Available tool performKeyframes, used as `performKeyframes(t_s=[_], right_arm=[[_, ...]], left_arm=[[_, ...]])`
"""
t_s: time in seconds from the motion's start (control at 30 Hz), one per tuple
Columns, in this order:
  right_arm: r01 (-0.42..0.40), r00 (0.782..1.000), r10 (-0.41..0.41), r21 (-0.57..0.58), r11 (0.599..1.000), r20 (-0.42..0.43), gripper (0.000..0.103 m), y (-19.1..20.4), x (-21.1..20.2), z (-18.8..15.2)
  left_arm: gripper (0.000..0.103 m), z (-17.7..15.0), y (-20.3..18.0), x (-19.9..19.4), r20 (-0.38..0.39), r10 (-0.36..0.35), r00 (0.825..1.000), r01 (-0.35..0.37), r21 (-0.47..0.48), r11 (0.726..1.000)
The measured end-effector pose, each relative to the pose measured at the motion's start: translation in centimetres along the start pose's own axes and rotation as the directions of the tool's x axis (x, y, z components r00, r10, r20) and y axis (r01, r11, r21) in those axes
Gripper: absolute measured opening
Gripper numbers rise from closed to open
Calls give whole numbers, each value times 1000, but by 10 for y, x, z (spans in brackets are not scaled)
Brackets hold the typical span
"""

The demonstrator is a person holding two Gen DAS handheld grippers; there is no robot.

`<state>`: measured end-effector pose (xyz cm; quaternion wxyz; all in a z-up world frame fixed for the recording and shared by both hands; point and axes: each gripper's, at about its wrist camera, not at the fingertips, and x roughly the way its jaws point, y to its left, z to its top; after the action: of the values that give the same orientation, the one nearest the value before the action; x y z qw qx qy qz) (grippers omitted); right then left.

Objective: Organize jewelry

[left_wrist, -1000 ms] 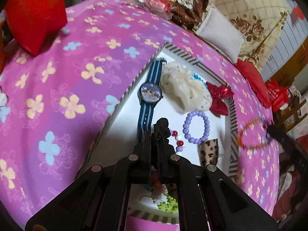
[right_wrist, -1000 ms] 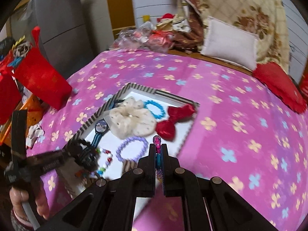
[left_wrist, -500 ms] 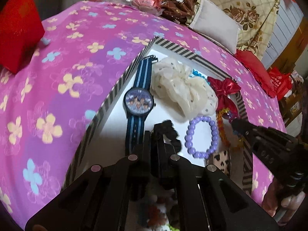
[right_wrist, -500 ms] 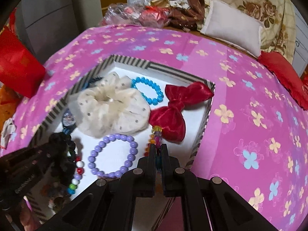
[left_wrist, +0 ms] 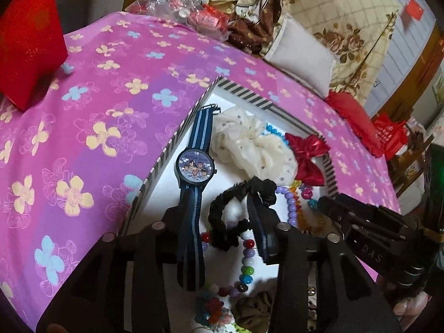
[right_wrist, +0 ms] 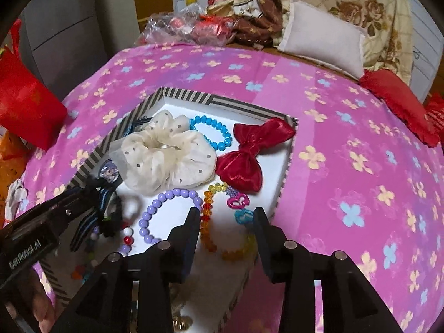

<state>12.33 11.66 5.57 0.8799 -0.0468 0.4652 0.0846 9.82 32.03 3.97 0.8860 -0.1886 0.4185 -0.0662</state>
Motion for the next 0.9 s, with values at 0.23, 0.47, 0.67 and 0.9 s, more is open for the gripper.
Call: performKeyframes(t_s=[0.23,0.47,0.67,0.9], right_arm=[[20,1000,-20,31,999,-1,38,-3,-22,-24],[48,999,-48,48,998,-2,39,-3,-40,-58],[43,999,-41,106,993,-19,39,-10,-53,-84],[65,998,-64,133,989,-11,39,-21,-83,-110]], left_arm=[[43,-3,3,-9,18,25,1000,-25,4,1000],[43,-13,-4,-16,90,153,984,-160,83,984],[67,-34,-24,-35,271,297,916,-344,146,928],[79,-64,-36,-80,325,276,904,-308,47,950]])
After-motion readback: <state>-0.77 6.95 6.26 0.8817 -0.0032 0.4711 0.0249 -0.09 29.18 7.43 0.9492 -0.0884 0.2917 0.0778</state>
